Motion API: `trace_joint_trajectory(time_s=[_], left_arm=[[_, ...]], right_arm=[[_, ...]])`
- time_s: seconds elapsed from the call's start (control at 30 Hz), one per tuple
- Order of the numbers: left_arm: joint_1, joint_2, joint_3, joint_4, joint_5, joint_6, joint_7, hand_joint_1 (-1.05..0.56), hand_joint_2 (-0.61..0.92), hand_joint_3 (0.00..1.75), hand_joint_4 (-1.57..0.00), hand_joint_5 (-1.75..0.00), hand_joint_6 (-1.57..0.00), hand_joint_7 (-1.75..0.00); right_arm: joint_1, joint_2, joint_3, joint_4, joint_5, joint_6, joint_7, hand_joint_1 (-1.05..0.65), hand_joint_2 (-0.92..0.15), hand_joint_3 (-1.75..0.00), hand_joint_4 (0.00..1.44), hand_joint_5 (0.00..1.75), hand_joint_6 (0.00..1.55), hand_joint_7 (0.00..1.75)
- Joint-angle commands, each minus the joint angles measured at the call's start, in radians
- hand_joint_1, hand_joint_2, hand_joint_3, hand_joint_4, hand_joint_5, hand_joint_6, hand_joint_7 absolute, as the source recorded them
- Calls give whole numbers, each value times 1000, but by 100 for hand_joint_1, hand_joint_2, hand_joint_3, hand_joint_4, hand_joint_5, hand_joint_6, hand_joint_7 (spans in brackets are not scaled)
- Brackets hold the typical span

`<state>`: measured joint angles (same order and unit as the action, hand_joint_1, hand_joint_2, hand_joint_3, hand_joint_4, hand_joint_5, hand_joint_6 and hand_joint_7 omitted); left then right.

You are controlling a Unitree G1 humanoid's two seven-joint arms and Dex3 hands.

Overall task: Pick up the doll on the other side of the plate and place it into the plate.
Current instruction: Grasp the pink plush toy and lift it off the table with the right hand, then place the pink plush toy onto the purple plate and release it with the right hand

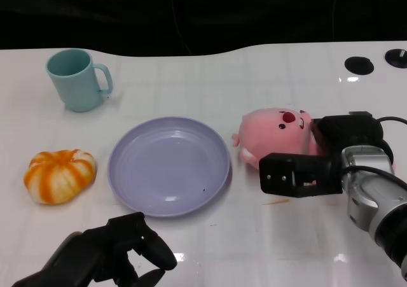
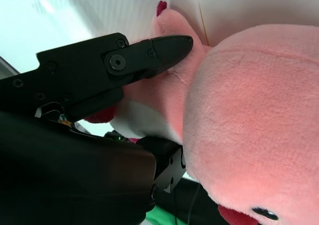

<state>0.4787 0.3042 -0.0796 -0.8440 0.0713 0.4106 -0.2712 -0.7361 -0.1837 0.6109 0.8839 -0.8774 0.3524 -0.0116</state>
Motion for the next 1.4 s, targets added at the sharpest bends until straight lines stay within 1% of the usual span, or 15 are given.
trace_joint_trajectory(time_s=[0.03, 0.07, 0.17, 0.23, 0.33, 0.47, 0.73, 0.8, 0.83, 0.9, 1.0, 1.1, 1.23, 1.33, 1.4], left_arm=[[3, 13, -3, -26, 15, 13, 1, -20, 87, 54, -61, -158, -62, -127], [4, 13, -4, -27, 17, 14, 2, -20, 87, 55, -61, -158, -62, -126], [1, 12, -2, -17, 16, 8, 2, -20, 87, 55, -62, -157, -63, -126], [6, 10, 1, -14, 11, 3, 1, -20, 87, 55, -62, -157, -63, -125], [17, 9, 8, -24, 1, 13, -2, -21, 87, 56, -63, -157, -64, -125], [20, 12, 16, -30, -7, 18, -6, -21, 86, 56, -63, -158, -63, -126], [-3, 16, 16, -3, -2, 9, -6, -20, 86, 56, -62, -159, -63, -127], [-6, 18, 12, 0, 5, 8, -6, -20, 86, 56, -63, -158, -63, -127], [-6, 19, 12, 1, 6, 7, -6, -20, 86, 55, -63, -158, -63, -126], [-5, 19, 15, 6, 4, 4, -6, -20, 87, 55, -63, -158, -63, -126], [3, 19, 24, 10, -4, -4, -7, -19, 87, 55, -64, -157, -63, -126], [10, 22, 29, 13, -9, -13, -12, -20, 86, 55, -63, -156, -63, -126], [8, 24, 22, 16, -4, -16, -11, -20, 86, 54, -64, -158, -63, -126], [8, 19, 5, 23, 7, -23, -2, -20, 87, 54, -62, -158, -63, -125], [10, 10, -4, 22, 6, -15, 5, -21, 87, 54, -62, -158, -63, -125]], right_arm=[[19, -17, 21, 40, 2, -98, -79, -41, -92, -7, 64, 55, 91, 13], [21, -20, 21, 46, 5, -119, -100, -38, -92, -6, 72, 71, 99, 12], [23, -18, 16, 59, 20, -146, -128, -33, -92, -17, 76, 147, 108, 4], [24, -14, 4, 48, 36, -137, -116, -33, -92, -20, 75, 162, 110, 2], [34, -27, -27, -22, 64, -120, -85, -34, -92, -27, 66, 143, 101, 1], [60, -55, -46, -116, 67, -106, -82, -30, -92, -26, 79, 171, 111, 4], [83, -116, -100, -182, 82, -149, -162, -31, -92, -33, 83, 175, 125, 15], [86, -135, -122, -207, 89, -164, -174, -31, -91, -30, 88, 175, 98, 67], [86, -144, -136, -222, 98, -169, -174, -31, -91, -28, 88, 175, 91, 72], [88, -154, -160, -250, 112, -177, -169, -29, -89, -31, 87, 175, 78, 103], [96, -160, -175, -297, 112, -173, -165, -28, -88, -32, 87, 175, 75, 115], [108, -154, -186, -348, 113, -184, -175, -26, -83, -30, 89, 175, 62, 164], [106, -123, -191, -399, 131, -213, -179, -24, -81, -31, 90, 175, 62, 174], [90, -91, -182, -424, 134, -226, -174, -25, -59, -88, 93, 175, 63, 175], [77, -67, -173, -442, 133, -243, -169, -27, -53, -102, 93, 175, 65, 175]])
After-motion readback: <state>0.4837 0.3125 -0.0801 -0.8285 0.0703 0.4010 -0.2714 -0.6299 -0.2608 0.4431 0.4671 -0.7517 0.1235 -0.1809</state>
